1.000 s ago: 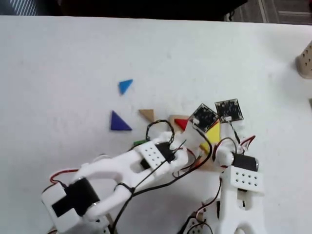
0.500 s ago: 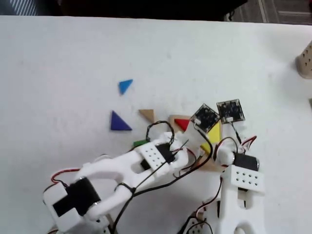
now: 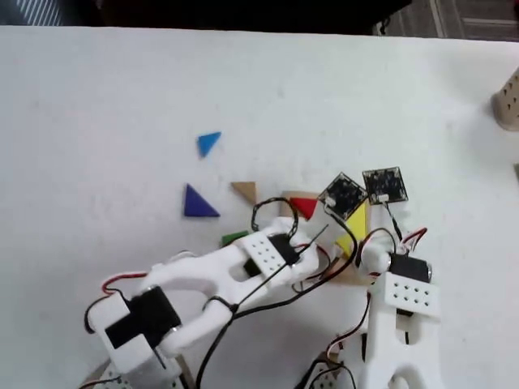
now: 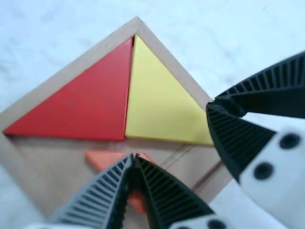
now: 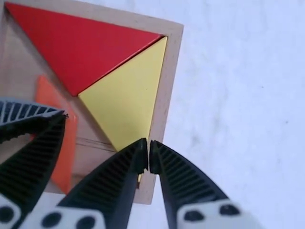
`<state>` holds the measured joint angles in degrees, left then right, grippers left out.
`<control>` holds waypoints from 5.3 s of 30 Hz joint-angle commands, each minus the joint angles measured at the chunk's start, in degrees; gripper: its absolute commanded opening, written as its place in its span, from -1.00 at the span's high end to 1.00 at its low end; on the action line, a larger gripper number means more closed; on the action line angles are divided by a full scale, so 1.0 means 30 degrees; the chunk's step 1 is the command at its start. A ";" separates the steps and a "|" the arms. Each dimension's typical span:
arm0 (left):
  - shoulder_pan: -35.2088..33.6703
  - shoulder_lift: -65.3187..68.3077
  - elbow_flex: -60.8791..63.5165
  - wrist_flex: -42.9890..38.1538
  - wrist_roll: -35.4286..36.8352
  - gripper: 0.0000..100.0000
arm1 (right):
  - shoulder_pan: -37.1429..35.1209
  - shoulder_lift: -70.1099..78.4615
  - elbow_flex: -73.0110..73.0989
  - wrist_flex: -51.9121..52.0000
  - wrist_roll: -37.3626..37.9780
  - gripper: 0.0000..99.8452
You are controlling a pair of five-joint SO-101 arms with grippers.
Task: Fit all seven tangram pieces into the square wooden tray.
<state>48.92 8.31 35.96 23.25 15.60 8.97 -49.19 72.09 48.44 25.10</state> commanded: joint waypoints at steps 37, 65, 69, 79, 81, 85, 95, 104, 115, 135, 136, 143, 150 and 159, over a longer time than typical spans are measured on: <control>-0.5114 -0.0161 -0.2637 0.3546 0.0088 0.96 | -0.0015 -0.0103 -0.0322 -0.0278 -0.0117 0.96; -0.1802 -0.1392 0.0205 0.3194 0.0029 0.96 | -0.0015 -0.0103 -0.0322 -0.0308 -0.0117 0.96; -0.2974 -0.1421 -0.0498 0.3194 0.0059 0.96 | -0.0044 -0.0103 -0.0322 -0.0308 -0.0117 0.96; -0.1538 -0.3179 0.0264 0.3194 0.0059 0.96 | -0.0044 -0.0103 -0.0322 -0.0308 -0.0117 0.96; -0.0220 -0.3912 0.1055 0.3165 -0.0059 0.96 | -0.0044 -0.0103 -0.0322 -0.0308 -0.0117 0.96; 0.0718 -0.4147 0.1758 0.2256 0.0029 0.96 | -0.0044 -0.0073 -0.0293 -0.0542 -0.0117 0.96; 0.0132 -0.0952 0.0293 0.2344 0.0059 0.96 | -0.0044 -0.0073 -0.0293 -0.0542 -0.0117 0.96; -0.2066 -0.0923 -0.0117 0.2930 0.0059 0.96 | -0.0044 -0.0073 -0.0264 -0.0542 -0.0117 0.96; -0.3297 -0.0952 -0.0586 0.3048 0.0088 0.96 | -0.0044 -0.0073 -0.0264 -0.0542 -0.0117 0.96; -0.1275 -0.6227 0.3516 -0.0703 0.0088 0.96 | -0.0073 -0.0073 -0.0264 -0.0571 -0.0117 0.96; -0.0864 -0.5729 0.3282 -0.0938 0.0088 0.96 | -0.0073 -0.0073 -0.0264 -0.0571 -0.0117 0.96; -0.0425 -0.0103 -0.0527 -0.0850 0.0088 0.96 | -0.0073 -0.0073 -0.0264 -0.0571 -0.0117 0.96; -0.2007 0.0396 -0.1729 0.2696 0.0733 0.96 | -0.0044 -0.0073 -0.0264 -0.0571 -0.0117 0.96; -0.2857 0.0366 -0.1875 0.3223 0.0733 0.96 | -0.0044 -0.0073 -0.0264 -0.0571 -0.0117 0.96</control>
<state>40.75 9.36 31.74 32.13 17.19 8.70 -49.19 72.09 47.65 25.27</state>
